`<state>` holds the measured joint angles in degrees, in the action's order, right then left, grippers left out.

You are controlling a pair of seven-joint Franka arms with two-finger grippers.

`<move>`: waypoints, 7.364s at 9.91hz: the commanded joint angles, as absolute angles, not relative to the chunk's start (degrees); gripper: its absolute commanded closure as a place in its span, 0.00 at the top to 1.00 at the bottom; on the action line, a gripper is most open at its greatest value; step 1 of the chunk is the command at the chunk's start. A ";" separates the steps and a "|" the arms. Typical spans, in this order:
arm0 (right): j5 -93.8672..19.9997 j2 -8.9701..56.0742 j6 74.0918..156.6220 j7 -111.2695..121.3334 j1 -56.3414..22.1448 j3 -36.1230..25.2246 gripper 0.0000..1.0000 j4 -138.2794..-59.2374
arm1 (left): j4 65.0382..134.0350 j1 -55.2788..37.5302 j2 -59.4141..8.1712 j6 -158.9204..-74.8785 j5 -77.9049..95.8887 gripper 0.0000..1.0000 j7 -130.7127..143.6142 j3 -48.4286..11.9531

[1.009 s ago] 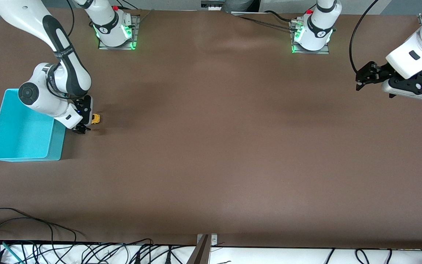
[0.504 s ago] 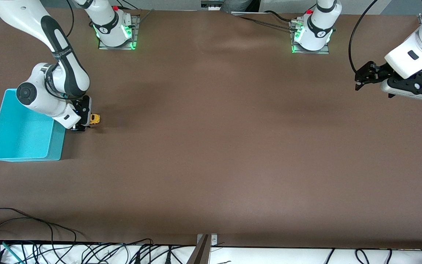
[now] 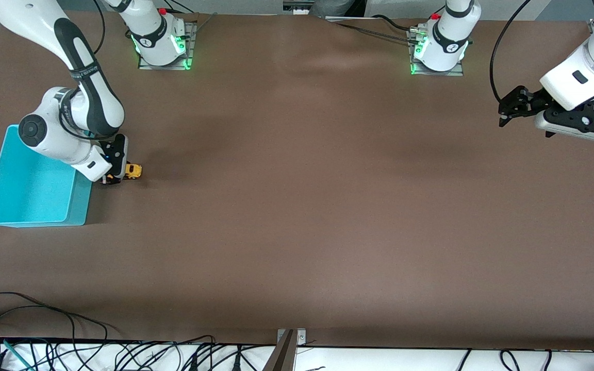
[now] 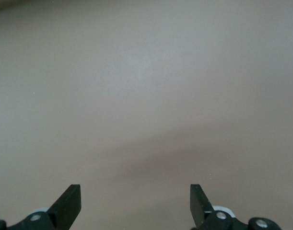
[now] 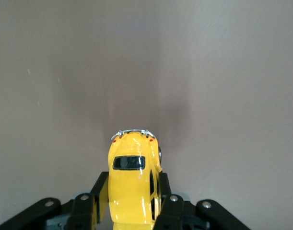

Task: Wind up and store yellow beetle car

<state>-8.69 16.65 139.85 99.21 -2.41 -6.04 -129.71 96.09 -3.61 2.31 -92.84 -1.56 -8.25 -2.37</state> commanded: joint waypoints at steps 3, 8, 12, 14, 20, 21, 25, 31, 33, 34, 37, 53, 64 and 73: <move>-9.06 12.65 118.28 91.32 -1.94 -5.71 0.00 -114.75 | 95.98 -4.13 2.81 -92.02 -1.58 1.00 -7.65 -2.02; -3.88 15.45 111.87 101.48 -1.76 -17.91 0.00 -108.28 | 95.98 -4.13 2.81 -92.02 -1.58 1.00 -7.56 -2.02; -4.13 20.64 120.65 110.38 2.89 -21.45 0.00 -108.19 | 95.98 -4.13 2.81 -92.02 -1.58 1.00 -7.65 -2.02; -7.01 24.07 122.34 113.79 4.30 -21.45 0.00 -107.14 | 95.98 -4.13 2.81 -92.02 -1.58 1.00 -7.56 -2.02; -12.65 35.50 124.01 118.92 6.68 -21.45 0.00 -101.70 | 95.98 -4.13 2.81 -92.02 -1.58 1.00 -7.65 -2.02; -12.66 35.59 124.01 118.92 6.68 -21.45 0.00 -101.69 | 95.98 -4.13 2.81 -92.02 -1.58 1.00 -7.56 -2.02; -12.66 36.65 124.10 118.92 6.68 -21.36 0.00 -101.34 | 95.98 -4.13 2.81 -92.02 -1.58 1.00 -7.65 -2.02; -13.53 36.65 124.01 118.92 6.68 -21.27 0.99 -101.25 | 95.98 -4.13 2.81 -92.02 -1.58 1.00 -7.65 -2.02; -13.54 36.65 124.01 118.74 6.68 -21.27 1.00 -101.08 | 95.98 -4.13 2.81 -92.02 -1.58 1.00 -7.65 -2.02; -13.80 36.65 123.32 118.57 6.59 -21.27 1.00 -99.86 | 95.98 -4.13 2.81 -92.02 -1.58 1.00 -7.65 -2.02; -14.33 35.86 116.23 114.99 5.54 -21.01 0.99 -93.37 | 95.98 -4.13 2.81 -92.02 -1.58 1.00 -7.65 -2.02; -7.13 19.62 69.19 22.64 -11.59 -21.18 0.99 -65.48 | 95.98 -4.13 2.81 -92.02 -1.58 1.00 -7.65 -2.02; 5.81 2.81 79.10 3.96 -5.98 -4.66 1.00 -85.43 | 95.98 -4.13 2.81 -92.02 -1.58 1.00 -7.65 -2.02; 0.79 2.55 78.84 1.67 -0.70 -4.04 1.00 -85.61 | 95.98 -4.13 2.81 -92.02 -1.58 1.00 -7.65 -2.02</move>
<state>1.98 3.85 78.43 2.80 -1.85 -5.09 -83.89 96.09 -3.68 2.31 -92.67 -1.56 -8.20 -2.36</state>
